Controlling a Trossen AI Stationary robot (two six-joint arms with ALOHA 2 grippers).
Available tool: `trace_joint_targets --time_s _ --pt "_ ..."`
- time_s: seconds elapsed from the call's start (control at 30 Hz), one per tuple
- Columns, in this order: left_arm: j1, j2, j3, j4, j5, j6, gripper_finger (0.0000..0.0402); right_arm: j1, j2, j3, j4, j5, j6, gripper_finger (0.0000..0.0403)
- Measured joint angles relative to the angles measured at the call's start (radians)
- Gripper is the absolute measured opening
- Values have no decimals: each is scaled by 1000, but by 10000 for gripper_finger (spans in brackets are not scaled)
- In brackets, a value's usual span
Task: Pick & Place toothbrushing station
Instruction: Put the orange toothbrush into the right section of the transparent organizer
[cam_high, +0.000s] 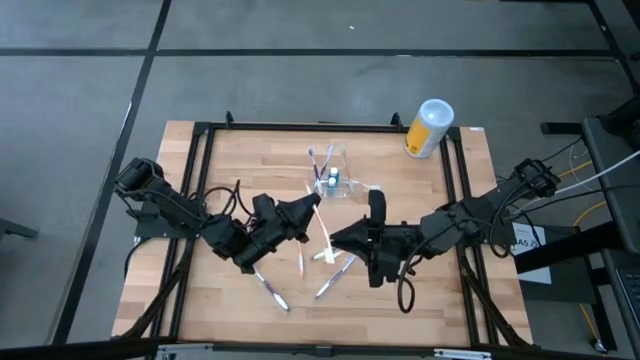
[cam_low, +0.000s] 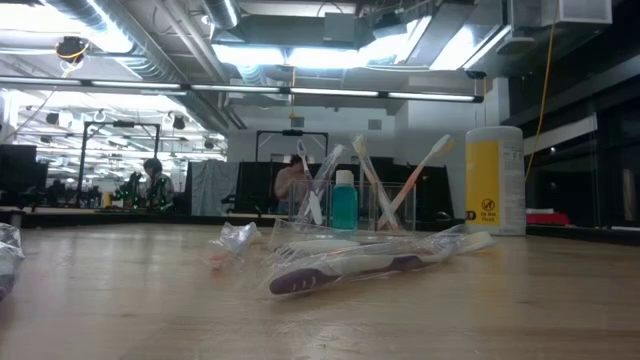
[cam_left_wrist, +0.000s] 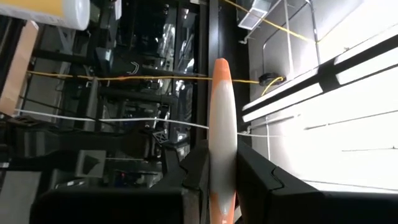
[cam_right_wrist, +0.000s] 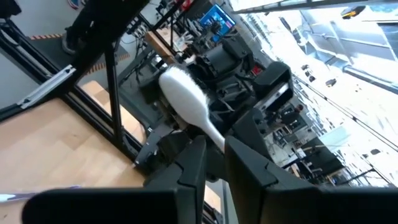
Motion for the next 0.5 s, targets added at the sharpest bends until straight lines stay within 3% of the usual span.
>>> trace_joint_targets --time_s 0.5 --pt "30 0 8 -36 44 -48 47 -2 35 0 84 -20 -53 62"
